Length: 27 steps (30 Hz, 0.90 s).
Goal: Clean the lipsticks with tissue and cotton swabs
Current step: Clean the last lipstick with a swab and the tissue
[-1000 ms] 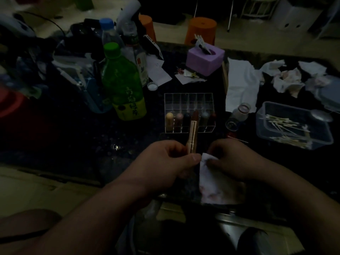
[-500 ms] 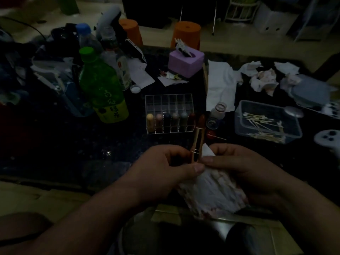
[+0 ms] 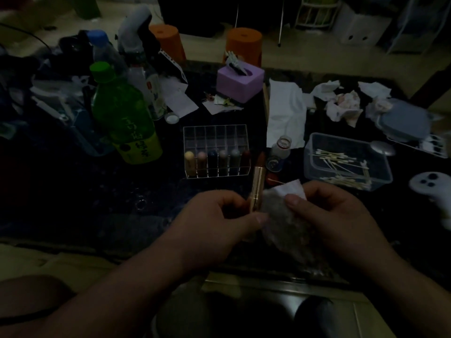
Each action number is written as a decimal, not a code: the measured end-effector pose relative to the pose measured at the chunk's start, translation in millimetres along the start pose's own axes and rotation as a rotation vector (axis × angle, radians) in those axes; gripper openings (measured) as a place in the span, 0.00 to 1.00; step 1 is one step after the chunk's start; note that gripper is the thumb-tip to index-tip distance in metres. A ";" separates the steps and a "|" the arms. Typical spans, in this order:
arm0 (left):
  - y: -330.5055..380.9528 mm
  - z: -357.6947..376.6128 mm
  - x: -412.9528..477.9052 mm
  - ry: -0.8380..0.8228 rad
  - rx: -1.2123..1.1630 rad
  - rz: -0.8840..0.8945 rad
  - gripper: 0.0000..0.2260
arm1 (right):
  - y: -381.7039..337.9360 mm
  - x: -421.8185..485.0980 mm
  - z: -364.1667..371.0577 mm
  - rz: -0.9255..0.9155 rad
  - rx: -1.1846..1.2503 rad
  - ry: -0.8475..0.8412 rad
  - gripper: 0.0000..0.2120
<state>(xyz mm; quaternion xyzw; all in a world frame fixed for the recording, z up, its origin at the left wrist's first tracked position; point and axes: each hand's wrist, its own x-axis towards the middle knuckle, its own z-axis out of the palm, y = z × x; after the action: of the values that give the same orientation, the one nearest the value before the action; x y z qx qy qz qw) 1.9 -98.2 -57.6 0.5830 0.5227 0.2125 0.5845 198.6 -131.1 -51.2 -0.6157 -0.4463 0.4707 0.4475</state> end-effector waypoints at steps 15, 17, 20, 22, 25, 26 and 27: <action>-3.2 8.2 -3.4 -0.139 -0.203 0.105 0.04 | 14.8 -13.1 15.1 -0.006 0.212 -0.036 0.13; -1.5 6.9 -5.5 -0.147 -0.213 0.101 0.05 | 12.1 -14.2 16.0 0.077 0.392 -0.101 0.23; 0.3 4.4 -6.7 -0.134 -0.193 0.107 0.06 | 7.1 -13.2 13.3 0.302 0.734 -0.196 0.21; 0.6 3.5 -7.3 -0.160 -0.205 0.101 0.06 | 7.0 -11.4 11.0 0.371 0.792 -0.321 0.20; 1.7 2.2 -8.7 -0.207 -0.230 0.092 0.07 | 10.4 -5.6 8.0 0.339 0.727 -0.392 0.32; 2.3 1.4 -9.0 -0.213 -0.235 0.096 0.07 | 11.7 -4.2 6.2 0.330 0.685 -0.394 0.34; 3.5 0.4 -9.3 -0.218 -0.230 0.101 0.08 | 11.9 -2.7 4.2 0.318 0.649 -0.399 0.35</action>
<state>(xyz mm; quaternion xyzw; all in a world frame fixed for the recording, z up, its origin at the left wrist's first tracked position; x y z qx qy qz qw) 0.1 -105.6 -51.2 0.5575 0.3983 0.2357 0.6892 195.5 -135.6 -63.0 -0.4005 -0.2522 0.7604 0.4447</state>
